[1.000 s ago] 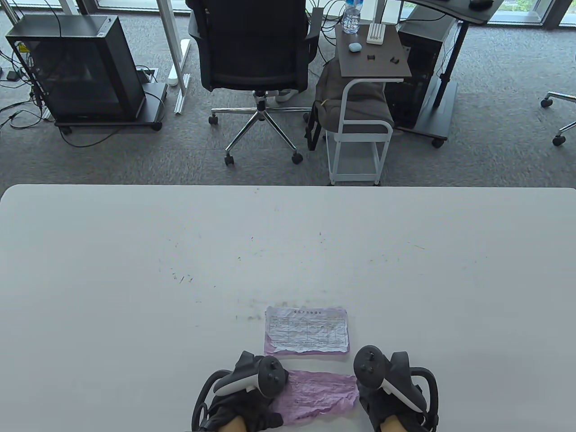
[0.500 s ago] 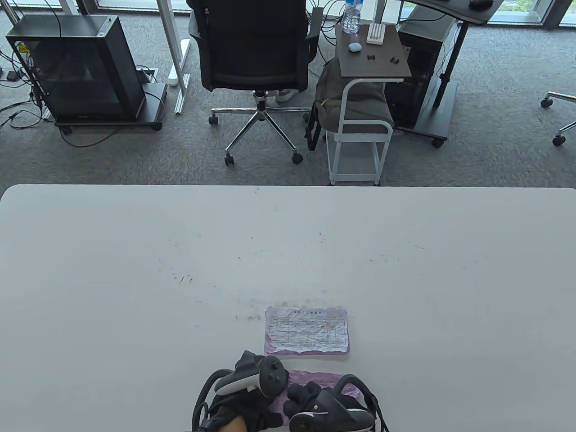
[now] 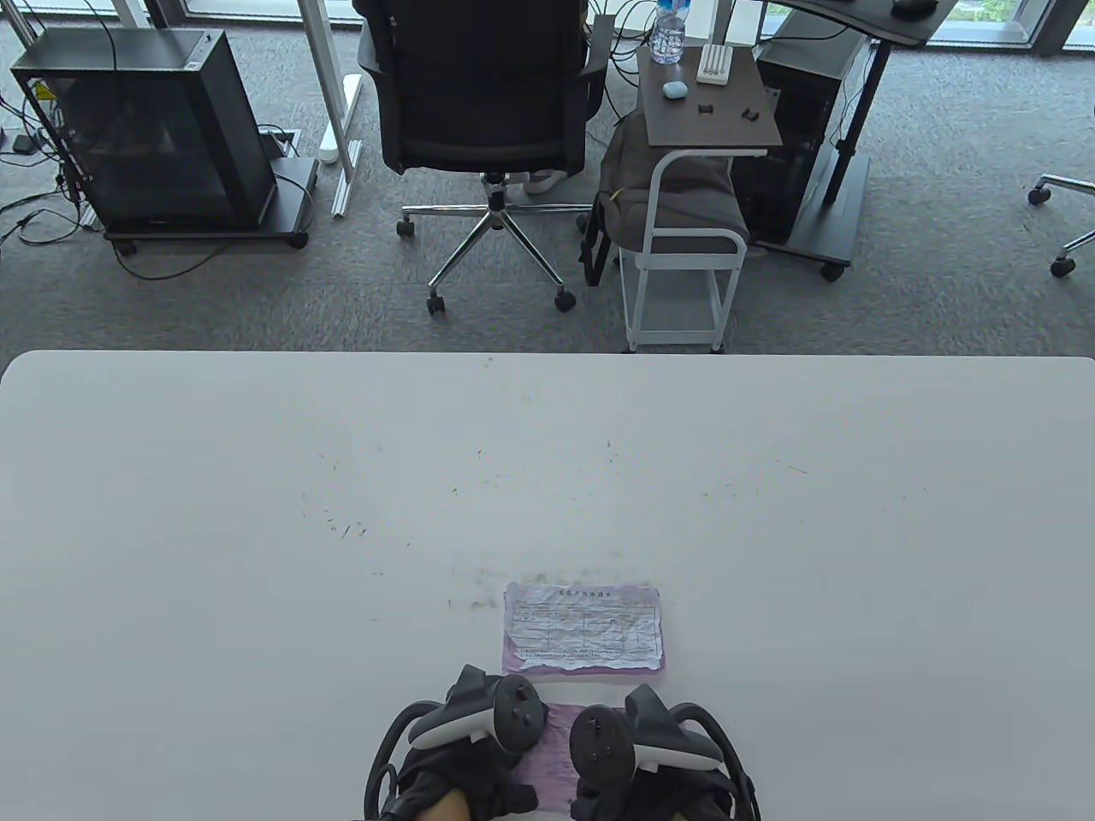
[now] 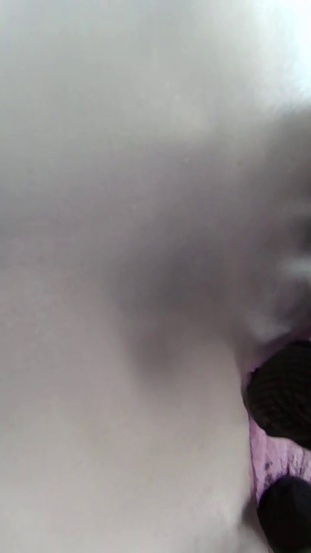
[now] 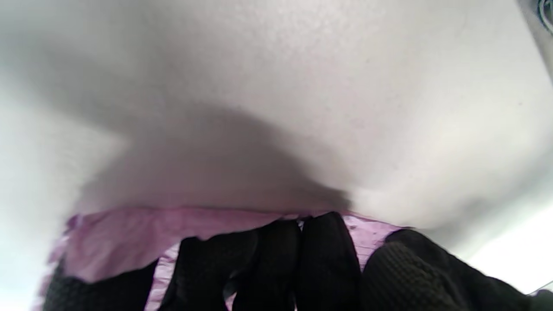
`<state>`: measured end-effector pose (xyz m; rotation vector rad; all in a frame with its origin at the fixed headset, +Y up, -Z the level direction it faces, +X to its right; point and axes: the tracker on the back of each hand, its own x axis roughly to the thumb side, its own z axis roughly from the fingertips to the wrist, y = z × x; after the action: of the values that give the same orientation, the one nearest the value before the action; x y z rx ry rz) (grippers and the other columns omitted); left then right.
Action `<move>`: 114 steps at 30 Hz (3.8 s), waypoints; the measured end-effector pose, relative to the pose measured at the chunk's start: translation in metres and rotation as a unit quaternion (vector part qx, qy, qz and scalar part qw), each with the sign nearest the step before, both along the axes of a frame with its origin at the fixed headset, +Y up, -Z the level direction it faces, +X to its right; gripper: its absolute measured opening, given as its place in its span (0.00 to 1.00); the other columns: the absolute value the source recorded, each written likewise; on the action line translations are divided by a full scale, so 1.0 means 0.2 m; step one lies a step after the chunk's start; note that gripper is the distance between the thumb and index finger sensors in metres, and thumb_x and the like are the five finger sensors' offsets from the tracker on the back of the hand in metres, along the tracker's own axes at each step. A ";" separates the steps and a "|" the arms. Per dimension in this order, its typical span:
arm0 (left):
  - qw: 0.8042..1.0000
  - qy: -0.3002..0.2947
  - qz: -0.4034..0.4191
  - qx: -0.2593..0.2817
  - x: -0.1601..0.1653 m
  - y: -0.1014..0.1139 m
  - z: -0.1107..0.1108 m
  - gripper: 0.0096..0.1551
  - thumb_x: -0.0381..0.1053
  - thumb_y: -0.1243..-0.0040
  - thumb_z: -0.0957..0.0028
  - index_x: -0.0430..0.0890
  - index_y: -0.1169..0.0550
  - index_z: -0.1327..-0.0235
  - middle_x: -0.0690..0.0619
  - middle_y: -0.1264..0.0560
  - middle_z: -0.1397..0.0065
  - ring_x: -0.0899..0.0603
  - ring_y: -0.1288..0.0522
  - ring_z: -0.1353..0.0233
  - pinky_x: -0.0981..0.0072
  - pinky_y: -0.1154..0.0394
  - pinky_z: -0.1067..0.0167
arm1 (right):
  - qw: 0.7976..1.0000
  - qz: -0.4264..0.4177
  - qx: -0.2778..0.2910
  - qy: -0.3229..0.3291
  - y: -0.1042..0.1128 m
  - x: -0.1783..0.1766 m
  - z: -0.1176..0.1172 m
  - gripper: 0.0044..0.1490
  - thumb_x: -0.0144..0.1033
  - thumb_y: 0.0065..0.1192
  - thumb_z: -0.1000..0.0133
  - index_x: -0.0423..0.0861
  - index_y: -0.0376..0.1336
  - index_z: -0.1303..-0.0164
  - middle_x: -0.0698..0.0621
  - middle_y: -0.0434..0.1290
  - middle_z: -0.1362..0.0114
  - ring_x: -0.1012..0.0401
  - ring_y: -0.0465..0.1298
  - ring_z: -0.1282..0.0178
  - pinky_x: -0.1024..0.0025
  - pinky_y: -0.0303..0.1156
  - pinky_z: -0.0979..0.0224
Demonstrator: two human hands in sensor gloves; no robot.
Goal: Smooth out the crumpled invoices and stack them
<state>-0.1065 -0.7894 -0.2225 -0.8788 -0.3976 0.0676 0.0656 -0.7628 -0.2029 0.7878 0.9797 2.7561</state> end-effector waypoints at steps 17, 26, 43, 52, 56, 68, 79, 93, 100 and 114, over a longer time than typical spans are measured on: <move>1.000 0.001 0.004 0.001 -0.01 0.00 0.00 0.50 0.58 0.42 0.42 0.56 0.62 0.24 0.40 0.77 0.26 0.22 0.76 0.28 0.28 0.60 0.35 | 0.986 0.004 -0.068 -0.151 0.00 0.31 -0.08 0.24 0.56 0.56 0.38 0.49 0.73 0.52 0.45 0.78 0.46 0.50 0.78 0.50 0.34 0.75 0.45; 1.000 0.001 0.006 0.001 -0.01 0.00 0.00 0.50 0.58 0.42 0.42 0.55 0.61 0.23 0.40 0.76 0.26 0.22 0.76 0.28 0.27 0.59 0.35 | 0.962 -0.079 0.233 -0.115 0.16 0.22 -0.03 0.33 0.54 0.57 0.40 0.42 0.62 0.35 0.38 0.63 0.29 0.45 0.72 0.38 0.41 0.77 0.45; 1.000 -0.003 0.004 -0.003 0.00 0.00 0.00 0.51 0.58 0.43 0.41 0.55 0.62 0.23 0.40 0.77 0.27 0.22 0.76 0.28 0.27 0.60 0.35 | 0.992 0.069 0.094 -0.042 -0.05 -0.01 -0.03 0.41 0.55 0.50 0.38 0.47 0.43 0.21 0.41 0.49 0.20 0.47 0.58 0.29 0.50 0.68 0.36; 1.000 0.000 0.004 -0.001 0.00 0.00 0.01 0.51 0.58 0.43 0.41 0.55 0.62 0.23 0.40 0.77 0.27 0.22 0.76 0.28 0.27 0.60 0.35 | 0.976 0.157 0.126 -0.079 -0.03 0.07 -0.04 0.37 0.52 0.53 0.37 0.40 0.52 0.28 0.36 0.58 0.24 0.43 0.66 0.33 0.44 0.74 0.41; 1.000 0.001 0.006 -0.001 0.00 -0.01 0.01 0.51 0.58 0.43 0.41 0.55 0.62 0.23 0.40 0.77 0.27 0.22 0.76 0.28 0.27 0.60 0.35 | 0.973 0.165 0.112 -0.116 -0.02 0.12 -0.06 0.37 0.52 0.53 0.37 0.38 0.53 0.30 0.35 0.59 0.24 0.42 0.67 0.34 0.45 0.75 0.42; 1.000 0.004 0.012 -0.003 0.00 -0.01 0.01 0.51 0.58 0.42 0.41 0.54 0.62 0.24 0.40 0.77 0.27 0.22 0.77 0.28 0.27 0.61 0.36 | 0.980 0.046 0.149 -0.126 0.06 0.26 -0.06 0.46 0.60 0.54 0.39 0.41 0.48 0.22 0.31 0.48 0.20 0.40 0.63 0.30 0.45 0.75 0.41; 1.000 0.003 0.015 0.000 -0.01 -0.01 0.00 0.51 0.58 0.42 0.41 0.54 0.62 0.23 0.39 0.77 0.27 0.21 0.77 0.28 0.26 0.61 0.36 | 0.981 -0.095 0.148 0.075 0.06 -0.04 0.06 0.30 0.44 0.58 0.39 0.45 0.58 0.29 0.39 0.53 0.19 0.42 0.64 0.28 0.44 0.75 0.39; 1.000 0.002 0.014 -0.004 -0.01 -0.01 0.00 0.51 0.58 0.42 0.41 0.54 0.62 0.24 0.40 0.77 0.27 0.22 0.77 0.29 0.27 0.61 0.36 | 0.996 -0.032 0.030 0.082 -0.01 -0.07 0.04 0.24 0.50 0.58 0.38 0.49 0.66 0.37 0.46 0.64 0.26 0.45 0.66 0.32 0.42 0.72 0.38; 1.000 0.004 0.014 -0.003 -0.01 -0.01 0.01 0.51 0.58 0.42 0.41 0.54 0.62 0.24 0.40 0.77 0.27 0.22 0.77 0.29 0.27 0.61 0.36 | 0.999 -0.002 -0.016 -0.028 -0.02 0.09 -0.03 0.21 0.54 0.57 0.37 0.50 0.72 0.49 0.47 0.73 0.37 0.48 0.74 0.41 0.41 0.76 0.43; 1.000 0.005 0.018 -0.005 -0.01 -0.01 0.01 0.51 0.58 0.42 0.41 0.54 0.62 0.23 0.40 0.77 0.27 0.21 0.77 0.29 0.26 0.61 0.36 | 0.967 -0.115 0.221 0.050 0.09 0.01 0.04 0.26 0.51 0.57 0.39 0.45 0.68 0.40 0.41 0.69 0.29 0.45 0.74 0.36 0.47 0.78 0.44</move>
<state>-0.1083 -0.7913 -0.2214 -0.8812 -0.4038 0.1075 0.0668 -0.7446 -0.1951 1.0328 0.2529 2.7734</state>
